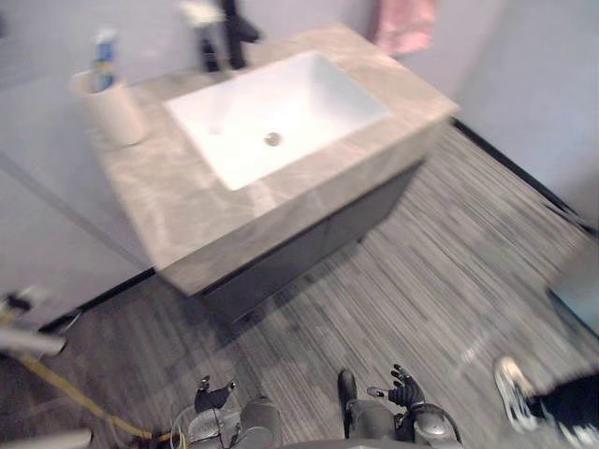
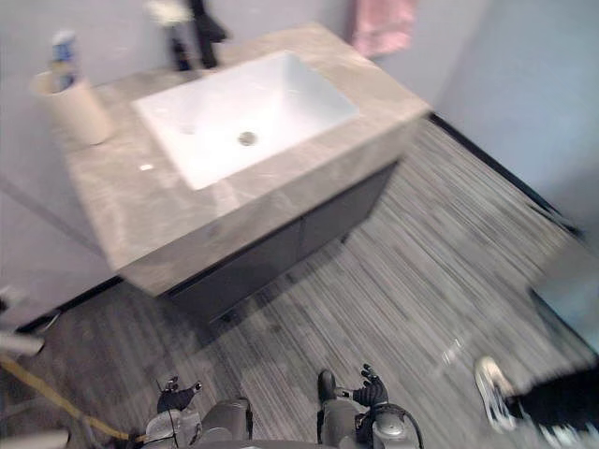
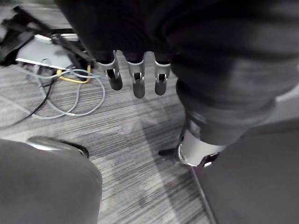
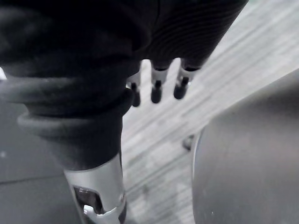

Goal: Organize washtable

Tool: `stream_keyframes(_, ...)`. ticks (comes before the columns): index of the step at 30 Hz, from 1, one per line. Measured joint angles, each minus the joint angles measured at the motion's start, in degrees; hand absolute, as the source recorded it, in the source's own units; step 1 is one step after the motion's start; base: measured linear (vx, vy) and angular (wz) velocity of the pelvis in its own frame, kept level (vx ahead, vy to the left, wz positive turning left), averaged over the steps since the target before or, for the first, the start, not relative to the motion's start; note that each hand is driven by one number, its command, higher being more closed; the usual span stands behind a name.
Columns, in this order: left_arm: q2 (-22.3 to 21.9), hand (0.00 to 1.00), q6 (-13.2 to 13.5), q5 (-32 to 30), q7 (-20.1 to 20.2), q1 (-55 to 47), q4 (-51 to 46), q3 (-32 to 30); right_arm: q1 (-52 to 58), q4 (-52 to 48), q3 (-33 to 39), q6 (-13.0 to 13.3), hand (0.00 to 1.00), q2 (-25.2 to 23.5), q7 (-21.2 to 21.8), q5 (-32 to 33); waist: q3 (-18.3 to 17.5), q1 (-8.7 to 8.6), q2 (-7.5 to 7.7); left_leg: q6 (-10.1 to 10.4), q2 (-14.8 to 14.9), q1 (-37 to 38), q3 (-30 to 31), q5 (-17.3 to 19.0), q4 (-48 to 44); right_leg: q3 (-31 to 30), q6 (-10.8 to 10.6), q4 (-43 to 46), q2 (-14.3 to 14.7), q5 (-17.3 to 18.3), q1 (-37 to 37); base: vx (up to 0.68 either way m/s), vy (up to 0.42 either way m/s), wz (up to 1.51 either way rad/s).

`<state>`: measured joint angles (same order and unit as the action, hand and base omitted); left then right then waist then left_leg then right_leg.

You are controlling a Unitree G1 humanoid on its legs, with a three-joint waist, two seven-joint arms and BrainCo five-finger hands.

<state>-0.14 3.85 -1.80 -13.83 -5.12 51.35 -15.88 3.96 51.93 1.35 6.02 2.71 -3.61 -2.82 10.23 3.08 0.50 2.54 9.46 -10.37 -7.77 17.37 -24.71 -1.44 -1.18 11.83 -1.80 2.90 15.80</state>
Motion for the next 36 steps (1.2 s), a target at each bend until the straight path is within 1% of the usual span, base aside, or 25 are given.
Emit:
stream_keyframes(1, 0.39, 0.0, -0.13, -0.05, -0.08, -0.37, -0.09, -0.06, -0.89, 0.68, -0.13, -0.01, 0.0, 0.23, 0.07, 0.0, -0.04, -0.2, -0.02, -0.25, 1.03, 1.17, -3.83, 0.02, 0.54, 7.9, 2.12, 5.96, -1.59, 1.5, 2.08, -0.06, 0.169, -2.33)
stream_keyframes(2, 0.64, 0.0, -0.5, -0.06, -0.02, -0.96, -0.16, -0.12, -1.15, 0.99, -0.18, 0.04, 0.0, 0.34, 0.06, -0.04, -0.02, -0.41, -0.1, -0.46, 2.12, 4.2, -8.57, -0.13, 2.31, 18.99, 4.48, 11.61, -3.64, 4.15, 1.58, 0.0, 0.131, -1.94)
stream_keyframes(5, 1.18, 0.0, -0.82, -0.1, 0.19, -2.73, -0.21, -0.97, -1.22, 2.66, -1.01, 0.11, 0.0, -0.07, 0.19, -0.06, -0.56, -0.52, 0.44, -0.5, 3.12, 10.12, -21.34, -0.14, 3.71, 34.49, 7.19, 14.93, -6.55, 5.66, -4.09, 0.07, 0.098, -2.26)
stream_keyframes(6, 1.26, 0.0, -0.96, -0.08, 0.32, -2.79, -0.06, -1.25, -1.38, 3.19, -1.27, 0.05, 0.0, -0.04, 0.25, -0.09, -0.8, -0.5, 0.83, -0.5, 2.94, 11.17, -25.63, -0.14, 3.7, 37.58, 7.33, 13.5, -6.87, 5.87, -4.72, 0.04, -0.034, -2.86)
stream_keyframes(7, 1.08, 0.0, -1.2, -0.08, 1.28, -2.66, 0.35, -1.8, -1.53, 3.39, -1.21, -0.03, 0.0, 0.35, 0.24, -0.11, -1.17, -0.47, 1.2, -0.49, 2.51, 12.42, -30.49, -0.13, 4.1, 41.09, 7.75, 9.64, -5.47, 5.47, -4.68, 0.05, -0.07, -2.56)
stream_keyframes(10, 0.46, 0.0, -1.45, -0.09, 2.35, -2.51, 1.77, -1.69, -0.98, 3.56, 0.16, -0.31, 0.0, 1.59, 0.15, 0.05, -1.41, -1.29, -0.51, -0.46, 2.67, 14.22, -35.41, -0.08, 2.98, 37.41, 7.86, 3.29, -1.57, 4.38, -4.92, 0.08, -0.08, -2.02)
stream_keyframes(12, 0.59, 0.0, -1.42, -0.18, 2.68, -2.52, 2.76, -1.67, -1.12, 4.29, 1.15, -0.31, 0.0, 1.22, 0.06, -0.03, -1.66, -2.3, -1.16, -0.41, 4.54, 15.57, -37.26, 0.21, -0.47, 30.13, 8.37, -1.91, 2.75, 2.04, -6.9, 0.11, 0.003, -1.69)
stream_keyframes(13, 0.8, 0.0, -1.46, -0.66, 2.71, -2.5, 3.02, -1.67, -0.99, 4.69, 1.12, -0.24, 0.0, 1.14, 0.0, 0.0, -1.7, -2.37, -1.28, -0.31, 5.65, 16.94, -38.5, -0.05, -2.4, 27.44, 8.61, -2.83, 4.43, 1.71, -7.77, 0.14, 0.023, -1.79)
stream_keyframes(15, 0.92, 0.0, -1.94, -1.54, 3.04, -2.37, 3.78, -1.69, -0.66, 4.68, 1.06, -0.14, 0.0, 1.49, 0.03, -0.01, -1.82, -2.44, -1.56, -0.79, 10.21, 18.19, -41.24, -0.48, -12.51, 22.16, 8.92, -3.68, 7.94, 1.48, -9.49, 0.14, 0.017, -1.68)
stream_keyframes(16, 1.07, 0.0, -2.43, -1.79, 3.7, -2.58, 4.27, -1.88, -0.51, 4.68, 1.09, -0.14, 0.0, 1.31, 0.03, 0.0, -1.75, -2.53, -2.1, -4.84, 14.84, 17.03, -40.36, -3.23, -22.57, 18.19, 9.48, -4.45, 10.28, 1.1, -11.23, 0.12, 0.011, -1.52)
stream_keyframes(17, 1.53, 0.0, -2.45, -1.85, 3.81, -2.76, 4.34, -1.85, -0.37, 4.71, 1.07, -0.14, 0.0, 1.18, 0.0, 0.0, -1.76, -2.41, -2.35, -6.92, 16.7, 15.89, -38.84, -4.34, -27.41, 15.94, 9.79, -4.73, 11.09, 0.88, -12.04, 0.14, 0.058, -1.99)
stream_keyframes(18, 1.46, 0.0, -2.41, -2.36, 3.93, -2.77, 4.3, -1.82, -0.26, 4.74, 1.15, -0.16, 0.0, 1.38, 0.02, 0.02, -1.67, -2.3, -2.6, -9.98, 17.36, 11.87, -33.07, -1.72, -33.69, 11.06, 10.0, -4.3, 12.54, 0.96, -12.41, 0.1, 0.123, -2.16)
stream_keyframes(19, 1.75, 0.0, -2.39, -2.5, 3.99, -2.73, 4.3, -1.65, -0.39, 4.86, 1.18, -0.19, 0.0, 1.29, 0.04, 0.04, -1.4, -2.23, -2.26, -8.23, 13.37, 6.46, -23.72, 0.49, -35.21, 5.91, 10.61, -3.48, 13.02, 1.37, -12.38, 0.08, 0.158, -2.23)
stream_keyframes(20, 2.26, 0.0, -2.44, -2.53, 4.01, -2.82, 4.33, -1.34, -0.41, 5.08, 1.34, -0.2, 0.0, 1.25, 0.11, 0.07, -1.27, -2.09, -1.98, -6.68, 10.59, 4.02, -18.43, 1.4, -34.89, 3.16, 10.62, -3.17, 13.06, 1.37, -12.42, 0.04, 0.196, -2.4)
stream_keyframes(21, 2.57, 0.0, -2.42, -2.52, 4.05, -3.66, 4.35, 0.31, -0.41, 5.29, 2.28, -0.2, 0.0, 1.37, 0.38, 0.15, -1.0, -1.97, -1.5, -3.96, 5.18, 0.56, -9.1, 3.08, -32.07, -2.44, 10.34, -2.42, 13.17, 1.22, -12.73, 0.05, 0.263, -2.56)
stream_keyframes(22, 2.37, 0.0, -2.43, -2.53, 4.45, -4.75, 4.29, 0.78, -0.44, 5.55, 3.16, -0.22, 0.0, 1.51, 0.6, 0.26, -0.99, -1.99, -1.57, -1.89, 1.26, -1.46, -0.68, 4.32, -26.96, -8.19, 8.31, -1.47, 13.62, 0.2, -12.88, 0.05, 0.219, -2.66)
stream_keyframes(23, 2.1, 0.0, -2.42, -2.53, 4.76, -5.12, 4.25, 0.78, -0.65, 5.93, 3.64, -0.19, 0.0, 1.57, 0.85, 0.4, -0.94, -1.93, -1.74, -1.15, -0.12, -1.52, 3.24, 4.72, -23.74, -11.18, 7.38, -0.93, 14.03, 0.16, -12.55, 0.03, 0.253, -2.67)
stream_keyframes(25, 1.42, 0.0, -2.38, -2.52, 5.03, -5.31, 4.55, 0.61, -1.54, 7.43, 6.92, -0.25, 0.0, 1.54, 1.5, 0.58, -1.3, -1.93, -3.32, 1.03, -3.07, -0.79, 19.55, 4.3, -10.25, -20.56, 3.9, 1.75, 15.95, 1.0, -11.03, -0.04, 0.323, -2.49)
stream_keyframes(26, 1.21, 0.0, -2.33, -2.84, 5.05, -4.96, 4.74, 0.5, -1.53, 7.28, 8.33, -0.26, 0.0, 1.63, 1.54, 0.59, -1.44, -2.16, -3.74, 4.15, -2.69, -0.25, 21.41, 2.09, -7.34, -23.15, 2.47, 3.46, 16.55, 1.96, -10.09, -0.04, 0.401, -1.9)
stream_keyframes(28, 1.63, 0.0, -2.22, -2.89, 4.98, -4.67, 4.53, -0.27, -0.6, 5.61, 11.37, -0.36, 0.0, 0.48, 1.47, 0.6, -1.79, -3.0, -2.84, 2.82, -3.67, 0.74, 16.48, 2.35, -6.85, -26.81, 0.36, 4.1, 14.74, 3.57, -9.41, -0.03, 0.324, -1.33)
stream_keyframes(30, 0.74, 0.0, -1.87, -2.86, 4.96, -4.63, 3.32, -1.72, 0.5, 3.27, 11.46, -1.3, 0.0, -0.32, 1.68, 0.53, -2.09, -1.57, -2.41, 0.14, -2.94, 0.65, 8.27, 3.85, -8.97, -27.74, -1.31, 3.96, 12.57, 2.9, -6.97, -0.11, 0.353, -1.7)
stream_keyframes(31, 0.7, 0.0, -1.89, -2.86, 4.99, -4.89, 3.25, -1.87, 0.43, 2.56, 11.14, -1.88, 0.0, -0.59, 2.28, 0.49, -2.09, -1.51, -2.38, -0.9, -2.29, 0.35, 4.18, 4.44, -9.57, -26.18, -0.58, 3.52, 11.06, 2.43, -5.29, -0.17, 0.375, -2.1)
stream_keyframes(33, 1.05, 0.0, -1.86, -2.79, 4.92, -4.95, 3.21, -1.81, 0.45, 1.47, 11.1, -2.25, 0.0, -1.28, 2.53, 1.25, -2.48, -0.17, -1.3, -2.24, -1.22, 0.43, -5.68, 4.61, -9.13, -15.2, 0.08, 3.33, 4.88, 0.9, -0.39, -0.17, 0.337, -2.11)
stream_keyframes(35, 1.6, 0.0, -1.96, -2.82, 4.93, -4.97, 3.54, -1.78, 0.97, 0.96, 11.01, -2.33, 0.0, -1.29, 2.55, 2.24, -2.28, -0.73, -1.14, -3.5, -0.47, 2.74, -11.94, 4.22, -7.17, 3.35, 0.11, 5.17, -1.58, 0.92, 0.37, -0.14, 0.205, -1.55)
stream_keyframes(36, 1.69, 0.0, -1.98, -2.84, 4.93, -4.91, 3.61, -1.78, 1.46, 0.99, 11.01, -2.32, 0.0, -1.33, 2.55, 2.3, -2.31, -0.76, -1.18, -4.28, -0.37, 3.91, -13.47, 3.79, -5.77, 7.13, 0.3, 6.14, -2.63, 1.08, -0.41, -0.09, 0.125, -1.21)
